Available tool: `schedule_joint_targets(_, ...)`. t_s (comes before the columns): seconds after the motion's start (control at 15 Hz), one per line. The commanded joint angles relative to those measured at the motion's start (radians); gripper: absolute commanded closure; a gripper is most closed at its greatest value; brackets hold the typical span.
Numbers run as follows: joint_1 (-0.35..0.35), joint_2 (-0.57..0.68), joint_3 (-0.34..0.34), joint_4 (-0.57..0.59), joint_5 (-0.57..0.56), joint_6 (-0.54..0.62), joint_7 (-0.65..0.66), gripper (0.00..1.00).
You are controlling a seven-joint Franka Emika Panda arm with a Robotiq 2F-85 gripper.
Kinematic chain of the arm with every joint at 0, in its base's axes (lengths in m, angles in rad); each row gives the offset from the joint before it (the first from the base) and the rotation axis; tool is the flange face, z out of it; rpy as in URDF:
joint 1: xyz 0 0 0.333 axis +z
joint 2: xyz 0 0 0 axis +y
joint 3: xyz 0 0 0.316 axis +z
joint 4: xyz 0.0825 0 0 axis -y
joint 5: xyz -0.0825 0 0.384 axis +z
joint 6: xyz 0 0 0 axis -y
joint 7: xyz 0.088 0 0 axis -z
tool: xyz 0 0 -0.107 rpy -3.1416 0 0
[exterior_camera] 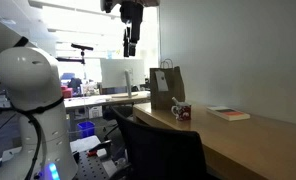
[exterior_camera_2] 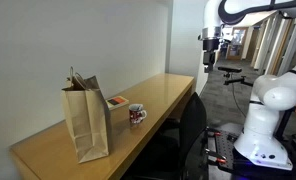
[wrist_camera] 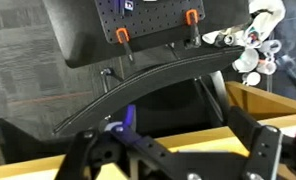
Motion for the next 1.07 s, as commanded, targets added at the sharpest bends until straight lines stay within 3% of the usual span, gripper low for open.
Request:
schedule_joint_targets(0.0, -0.008, 0.002, 0.005, 0.002, 0.004, -0.002, -0.005, 0.00)
schedule_joint_targets(0.47, -0.014, 0.029, 0.011, 0.014, 0.009, 0.011, 0.022, 0.00)
schedule_joint_targets(0.73, -0.021, 0.198, 0.063, 0.083, 0.004, 0.108, 0.145, 0.00)
schedule_joint_targets(1.0, -0.006, 0.441, 0.137, 0.230, -0.015, 0.167, 0.269, 0.00)
